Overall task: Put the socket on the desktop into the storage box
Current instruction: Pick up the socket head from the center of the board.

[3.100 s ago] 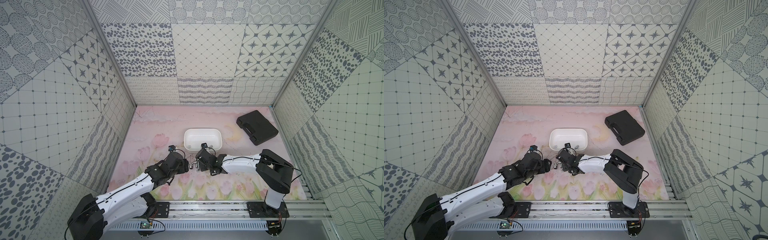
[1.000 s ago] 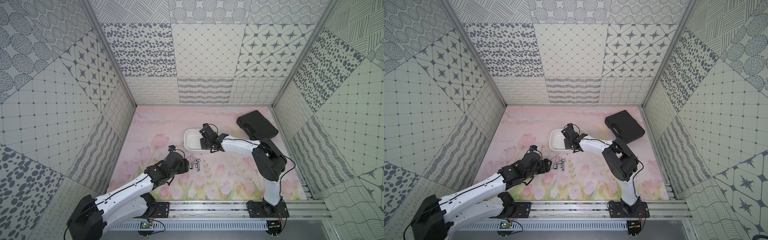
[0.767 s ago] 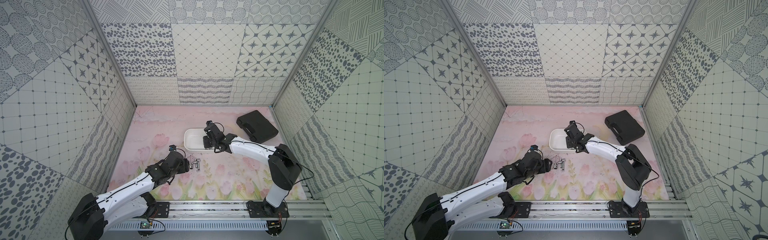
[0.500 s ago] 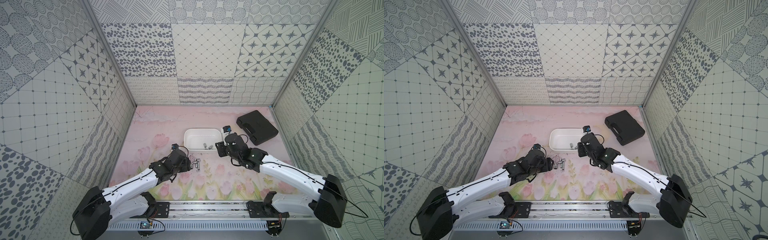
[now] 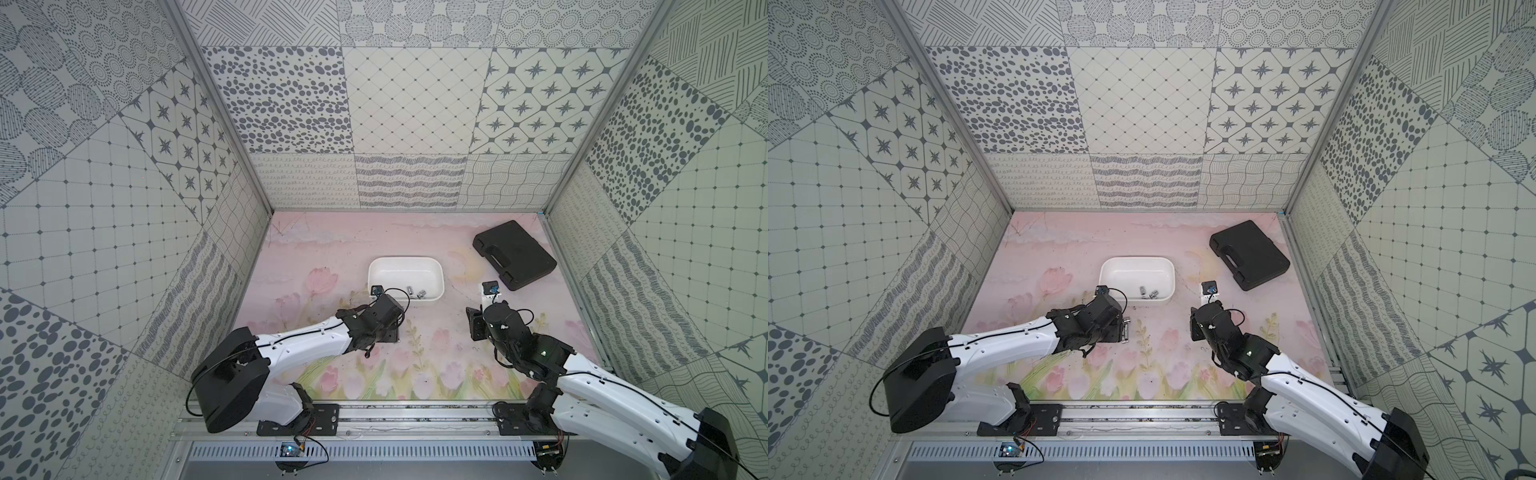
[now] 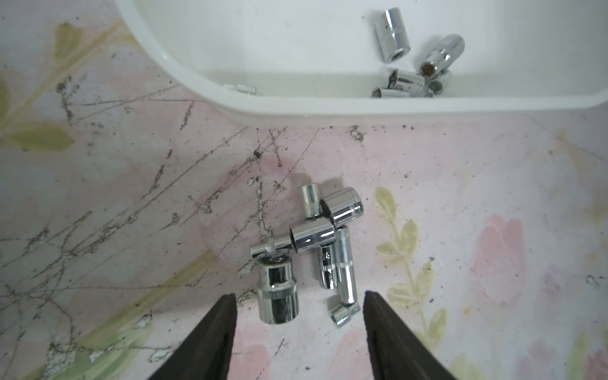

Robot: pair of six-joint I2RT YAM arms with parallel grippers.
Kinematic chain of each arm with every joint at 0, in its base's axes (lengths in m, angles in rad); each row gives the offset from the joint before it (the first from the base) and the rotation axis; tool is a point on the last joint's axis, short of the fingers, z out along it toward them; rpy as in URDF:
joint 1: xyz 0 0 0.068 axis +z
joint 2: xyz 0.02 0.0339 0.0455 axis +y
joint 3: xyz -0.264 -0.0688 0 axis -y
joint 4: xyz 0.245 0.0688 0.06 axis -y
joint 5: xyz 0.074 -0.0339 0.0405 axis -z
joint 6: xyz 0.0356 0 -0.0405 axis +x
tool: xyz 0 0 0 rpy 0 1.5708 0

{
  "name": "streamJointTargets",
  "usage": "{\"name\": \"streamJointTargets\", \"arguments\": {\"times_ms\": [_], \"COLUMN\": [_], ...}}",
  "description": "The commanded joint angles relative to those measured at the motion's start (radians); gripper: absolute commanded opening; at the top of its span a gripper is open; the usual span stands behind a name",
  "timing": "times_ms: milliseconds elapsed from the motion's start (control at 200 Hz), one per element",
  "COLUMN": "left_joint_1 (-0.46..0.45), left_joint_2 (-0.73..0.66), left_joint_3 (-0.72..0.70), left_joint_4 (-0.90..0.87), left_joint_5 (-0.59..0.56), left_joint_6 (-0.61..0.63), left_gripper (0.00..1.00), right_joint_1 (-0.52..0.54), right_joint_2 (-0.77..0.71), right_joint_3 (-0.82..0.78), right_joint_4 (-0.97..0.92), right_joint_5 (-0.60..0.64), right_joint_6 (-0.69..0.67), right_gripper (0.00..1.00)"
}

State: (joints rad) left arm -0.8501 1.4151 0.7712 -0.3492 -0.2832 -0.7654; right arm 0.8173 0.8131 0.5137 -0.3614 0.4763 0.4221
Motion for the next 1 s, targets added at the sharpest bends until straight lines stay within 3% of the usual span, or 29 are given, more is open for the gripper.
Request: {"name": "streamJointTargets", "arguments": {"times_ms": [0, 290, 515, 610, 996], "left_joint_1": [-0.017, -0.019, -0.018, -0.018, -0.017], "left_joint_2": [0.058, 0.070, 0.099, 0.126, 0.172], "left_joint_3": [0.043, 0.038, 0.037, 0.051, 0.075], "left_joint_4": [-0.092, -0.139, -0.105, -0.116, -0.131], "left_joint_5": [-0.085, -0.108, -0.054, -0.050, -0.042], "left_joint_6": [0.040, 0.014, 0.033, 0.039, 0.027], "left_gripper": [0.65, 0.55, 0.47, 0.32, 0.37], "right_joint_1": [-0.004, -0.003, -0.004, -0.004, -0.004], "right_joint_2": [0.007, 0.068, 0.064, 0.065, 0.064], "right_joint_3": [-0.006, 0.006, 0.003, 0.002, 0.003], "right_joint_4": [0.036, 0.036, 0.035, 0.035, 0.035], "right_joint_5": [0.039, 0.050, 0.058, 0.056, 0.051], "right_joint_6": [-0.014, -0.009, -0.010, -0.009, -0.010], "right_gripper": [0.44, 0.44, 0.44, 0.44, 0.44]}}
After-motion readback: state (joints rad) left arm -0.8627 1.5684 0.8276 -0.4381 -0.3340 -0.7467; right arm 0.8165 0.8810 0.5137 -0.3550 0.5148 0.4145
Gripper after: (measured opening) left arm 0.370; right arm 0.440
